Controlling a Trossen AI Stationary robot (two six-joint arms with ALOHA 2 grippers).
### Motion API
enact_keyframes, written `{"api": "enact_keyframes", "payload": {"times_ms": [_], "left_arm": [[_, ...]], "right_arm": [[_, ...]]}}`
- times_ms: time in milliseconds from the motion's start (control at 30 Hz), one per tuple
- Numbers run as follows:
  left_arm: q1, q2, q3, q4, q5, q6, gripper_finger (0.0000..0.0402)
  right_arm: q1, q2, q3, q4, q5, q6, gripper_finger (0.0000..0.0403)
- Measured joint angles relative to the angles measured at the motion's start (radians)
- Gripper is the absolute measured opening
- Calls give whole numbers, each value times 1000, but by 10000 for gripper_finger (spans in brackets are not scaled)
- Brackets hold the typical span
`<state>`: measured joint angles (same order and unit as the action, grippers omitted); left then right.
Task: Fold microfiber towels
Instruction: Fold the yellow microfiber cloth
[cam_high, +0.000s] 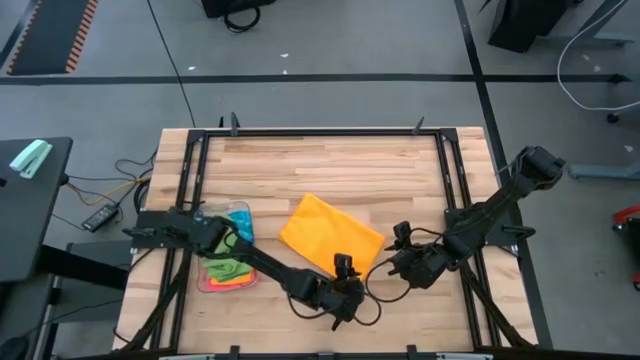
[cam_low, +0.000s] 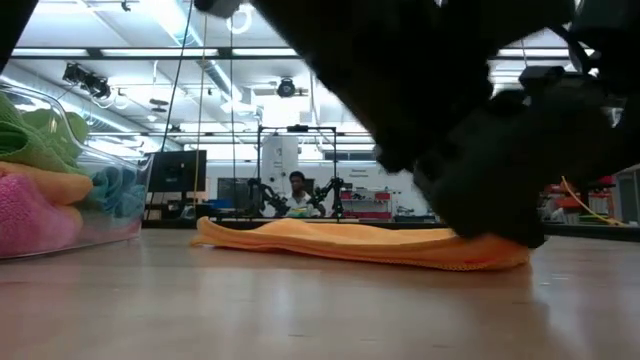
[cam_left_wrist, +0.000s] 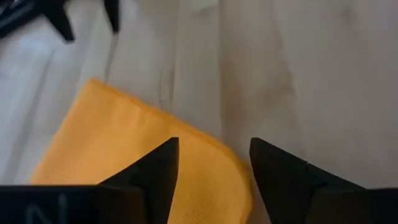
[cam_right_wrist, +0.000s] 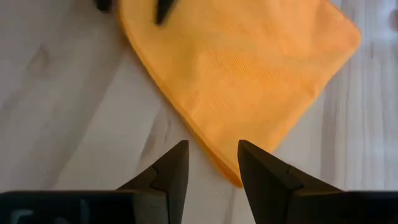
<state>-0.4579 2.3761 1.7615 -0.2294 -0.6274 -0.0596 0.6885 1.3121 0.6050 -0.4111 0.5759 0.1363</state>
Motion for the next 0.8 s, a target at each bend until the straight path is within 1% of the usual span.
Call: {"api": "enact_keyframes", "payload": {"times_ms": [200, 367, 500, 700, 800], "left_arm": [[0, 27, 3, -9, 2, -9, 188], [-8, 51, 6, 7, -25, -22, 177], [-20, 51, 6, 13, -25, -38, 174], [-54, 48, 23, -3, -3, 8, 177], [-59, 47, 25, -23, 8, 6, 172]], "right_arm": [[18, 1, -10, 22, 0, 8, 147], [24, 1, -10, 44, 1, 3, 147], [24, 1, -10, 46, 1, 9, 147], [24, 1, -10, 57, 1, 17, 147], [24, 1, -10, 79, 0, 17, 147]]}}
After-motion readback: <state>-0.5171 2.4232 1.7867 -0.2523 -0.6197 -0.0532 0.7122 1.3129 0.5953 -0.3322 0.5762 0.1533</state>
